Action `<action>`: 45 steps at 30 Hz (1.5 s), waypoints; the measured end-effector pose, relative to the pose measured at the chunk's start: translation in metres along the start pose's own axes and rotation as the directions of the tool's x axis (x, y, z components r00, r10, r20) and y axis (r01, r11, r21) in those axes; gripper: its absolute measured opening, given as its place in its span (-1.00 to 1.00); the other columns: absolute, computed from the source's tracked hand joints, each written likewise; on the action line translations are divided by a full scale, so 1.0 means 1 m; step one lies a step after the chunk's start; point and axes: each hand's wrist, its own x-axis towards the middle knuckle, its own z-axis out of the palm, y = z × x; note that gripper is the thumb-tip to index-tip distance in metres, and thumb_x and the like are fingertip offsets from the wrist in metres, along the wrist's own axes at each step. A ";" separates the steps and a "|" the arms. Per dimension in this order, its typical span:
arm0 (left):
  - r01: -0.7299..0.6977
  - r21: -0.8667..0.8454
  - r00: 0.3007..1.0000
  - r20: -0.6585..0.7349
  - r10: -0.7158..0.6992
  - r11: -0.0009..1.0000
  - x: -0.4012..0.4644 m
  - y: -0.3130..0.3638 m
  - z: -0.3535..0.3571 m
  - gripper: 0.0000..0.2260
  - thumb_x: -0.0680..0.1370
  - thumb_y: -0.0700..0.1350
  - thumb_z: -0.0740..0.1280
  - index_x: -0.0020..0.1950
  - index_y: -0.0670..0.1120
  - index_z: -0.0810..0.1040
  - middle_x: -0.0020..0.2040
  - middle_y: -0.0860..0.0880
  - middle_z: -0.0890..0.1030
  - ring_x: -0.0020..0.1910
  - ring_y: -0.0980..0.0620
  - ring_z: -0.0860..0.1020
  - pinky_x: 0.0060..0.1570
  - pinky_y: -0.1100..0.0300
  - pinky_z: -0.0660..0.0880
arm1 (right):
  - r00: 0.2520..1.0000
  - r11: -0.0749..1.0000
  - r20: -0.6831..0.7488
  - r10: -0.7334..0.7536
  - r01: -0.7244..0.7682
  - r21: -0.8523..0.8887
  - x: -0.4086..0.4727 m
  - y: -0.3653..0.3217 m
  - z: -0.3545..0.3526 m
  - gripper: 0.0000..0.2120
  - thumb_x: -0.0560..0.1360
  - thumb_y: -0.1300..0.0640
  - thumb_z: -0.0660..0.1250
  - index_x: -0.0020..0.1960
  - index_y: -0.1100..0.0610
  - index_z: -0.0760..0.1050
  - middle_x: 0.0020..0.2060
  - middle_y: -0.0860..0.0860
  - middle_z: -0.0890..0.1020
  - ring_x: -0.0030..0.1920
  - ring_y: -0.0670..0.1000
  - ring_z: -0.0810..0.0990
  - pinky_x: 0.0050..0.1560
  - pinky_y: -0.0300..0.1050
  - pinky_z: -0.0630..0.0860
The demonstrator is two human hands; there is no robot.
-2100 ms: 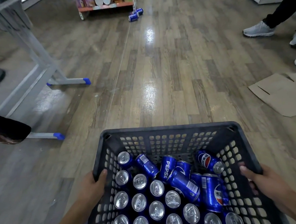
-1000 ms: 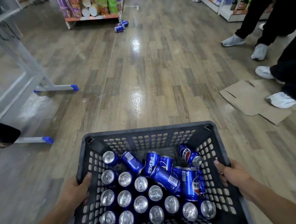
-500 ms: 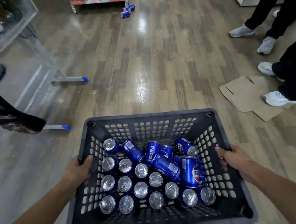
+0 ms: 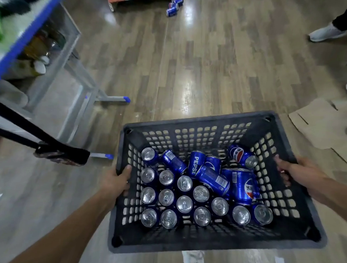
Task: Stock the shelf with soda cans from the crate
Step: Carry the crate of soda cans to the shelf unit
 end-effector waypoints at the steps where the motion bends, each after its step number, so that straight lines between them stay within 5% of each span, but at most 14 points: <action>1: -0.006 -0.003 1.000 -0.004 0.006 1.000 0.007 0.012 -0.002 -0.81 0.65 -0.06 0.32 -0.07 -0.14 0.45 -0.33 -0.07 0.40 -0.48 0.05 0.33 -0.49 0.17 0.34 | 1.000 1.000 -0.017 0.011 -0.011 0.007 0.003 -0.011 0.002 -0.72 0.60 0.05 0.34 -0.12 0.26 0.48 -0.42 0.15 0.43 -0.42 0.08 0.38 -0.34 -0.06 0.35; 6: -0.085 0.040 0.996 0.025 0.084 0.996 0.050 0.091 0.001 -0.85 0.66 -0.08 0.30 -0.05 -0.13 0.49 -0.41 -0.03 0.40 -0.51 0.06 0.33 -0.50 0.19 0.33 | 0.988 0.998 -0.146 -0.054 0.050 -0.029 0.025 -0.062 0.001 -0.66 0.61 0.05 0.31 -0.01 0.39 0.51 -0.42 0.19 0.47 -0.41 0.11 0.43 -0.32 -0.05 0.38; 10: -0.131 0.109 0.991 0.013 0.131 0.985 0.099 0.149 0.004 -0.84 0.65 -0.08 0.31 -0.04 -0.16 0.52 -0.48 -0.03 0.43 -0.53 0.02 0.36 -0.51 0.19 0.36 | 0.970 0.983 -0.188 -0.156 0.133 -0.129 0.052 -0.111 0.002 -0.82 0.60 0.05 0.31 0.06 0.17 0.51 -0.29 0.18 0.66 -0.32 0.17 0.60 -0.26 0.01 0.54; 16: -0.129 0.153 0.989 -0.054 0.139 0.980 0.175 0.220 0.012 -0.75 0.64 -0.10 0.33 -0.16 -0.23 0.46 -0.53 -0.03 0.40 -0.54 0.02 0.34 -0.43 0.12 0.34 | 0.950 0.943 -0.091 -0.299 0.280 -0.179 0.116 -0.198 0.001 -0.82 0.62 0.13 0.26 0.20 -0.01 0.35 -0.15 0.06 0.66 -0.23 0.05 0.60 -0.25 -0.03 0.51; 30: -0.103 0.161 0.985 -0.123 0.124 0.981 0.329 0.374 0.031 -0.75 0.64 -0.11 0.33 -0.16 -0.24 0.46 -0.54 -0.03 0.42 -0.56 -0.01 0.37 -0.46 0.10 0.38 | 0.952 0.944 -0.115 -0.285 0.258 -0.205 0.277 -0.412 0.023 -0.79 0.62 0.17 0.27 0.25 0.04 0.40 -0.26 0.06 0.67 -0.34 0.07 0.56 -0.27 -0.08 0.49; 37: -0.106 0.239 0.981 -0.136 0.141 0.965 0.448 0.455 0.033 -0.83 0.62 -0.03 0.34 -0.02 -0.12 0.60 -0.26 -0.10 0.66 -0.29 -0.09 0.60 -0.26 0.10 0.50 | 0.939 0.938 -0.190 -0.286 0.233 -0.258 0.365 -0.510 0.064 -0.79 0.49 0.40 0.39 -0.04 0.13 0.46 -0.42 0.08 0.58 -0.45 -0.12 0.56 -0.46 -0.36 0.41; 40: -0.112 0.249 0.981 -0.128 0.147 0.962 0.499 0.487 0.037 -0.85 0.63 -0.03 0.34 -0.01 -0.11 0.59 -0.26 -0.09 0.66 -0.33 -0.06 0.58 -0.30 0.10 0.50 | 0.943 0.950 -0.215 -0.256 0.204 -0.235 0.406 -0.543 0.076 -0.79 0.47 0.40 0.40 -0.05 0.14 0.49 -0.35 0.22 0.59 -0.43 -0.08 0.56 -0.45 -0.34 0.41; 45: -0.076 0.279 0.981 -0.153 0.122 0.957 0.594 0.537 0.039 -0.77 0.61 0.01 0.36 -0.13 -0.12 0.53 -0.47 0.00 0.51 -0.47 -0.07 0.46 -0.34 0.05 0.44 | 0.965 0.954 -0.147 -0.217 0.178 -0.242 0.492 -0.600 0.098 -0.79 0.55 0.16 0.37 0.05 -0.09 0.40 -0.39 0.06 0.64 -0.44 0.13 0.60 -0.37 -0.08 0.57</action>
